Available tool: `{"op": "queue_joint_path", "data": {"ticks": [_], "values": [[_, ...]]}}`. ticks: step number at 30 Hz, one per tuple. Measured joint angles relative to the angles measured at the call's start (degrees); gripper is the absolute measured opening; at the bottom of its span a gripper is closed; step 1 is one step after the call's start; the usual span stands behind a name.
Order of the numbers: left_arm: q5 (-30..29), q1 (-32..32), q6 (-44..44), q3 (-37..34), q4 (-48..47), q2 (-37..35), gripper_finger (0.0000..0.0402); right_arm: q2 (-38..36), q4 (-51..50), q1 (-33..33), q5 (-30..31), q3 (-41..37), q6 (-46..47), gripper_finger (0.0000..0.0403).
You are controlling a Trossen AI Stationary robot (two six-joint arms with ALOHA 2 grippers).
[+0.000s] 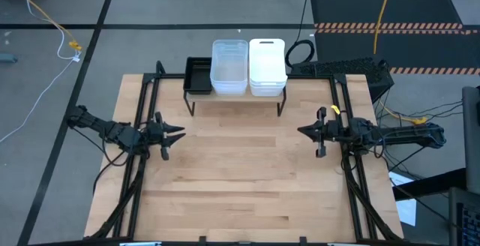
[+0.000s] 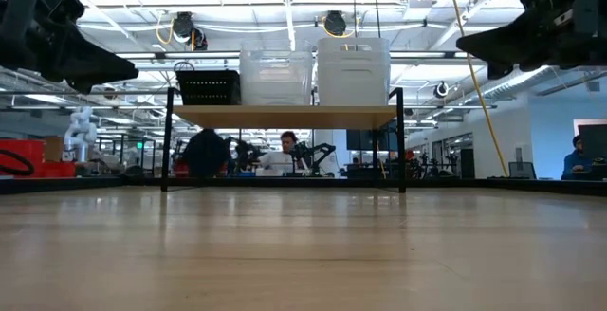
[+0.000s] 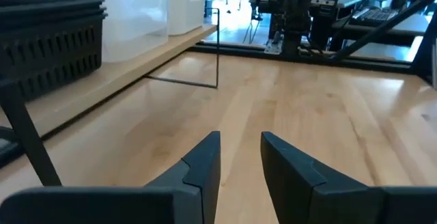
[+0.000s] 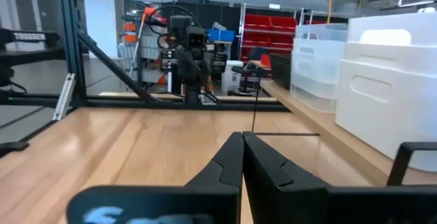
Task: Stack baskets on shelf by color
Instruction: Return to Home Position
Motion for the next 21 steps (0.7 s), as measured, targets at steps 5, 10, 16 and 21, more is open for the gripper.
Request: {"op": "queue_joint_path", "data": {"ticks": [5, 10, 16, 21], "values": [[0.0, 0.0, 4.98, 0.0, 0.42, 0.0, 0.0106, 0.0, 0.01, 0.02, -0.2, -0.02, 0.0, 0.0], [0.01, 0.0, 6.87, 0.0, 0.53, 0.0, 0.0106, 0.0, 0.04, 0.02, -0.17, -0.02, 0.0, 0.0], [0.02, 0.0, 6.78, 0.0, 0.53, 0.0, 0.0106, 0.0, 0.02, 0.02, -0.2, -0.02, 0.01, 0.0], [0.02, 0.0, 6.78, 0.0, 0.52, 0.0, 0.0106, 0.0, 0.02, 0.02, -0.2, -0.03, 0.02, 0.0]]}}
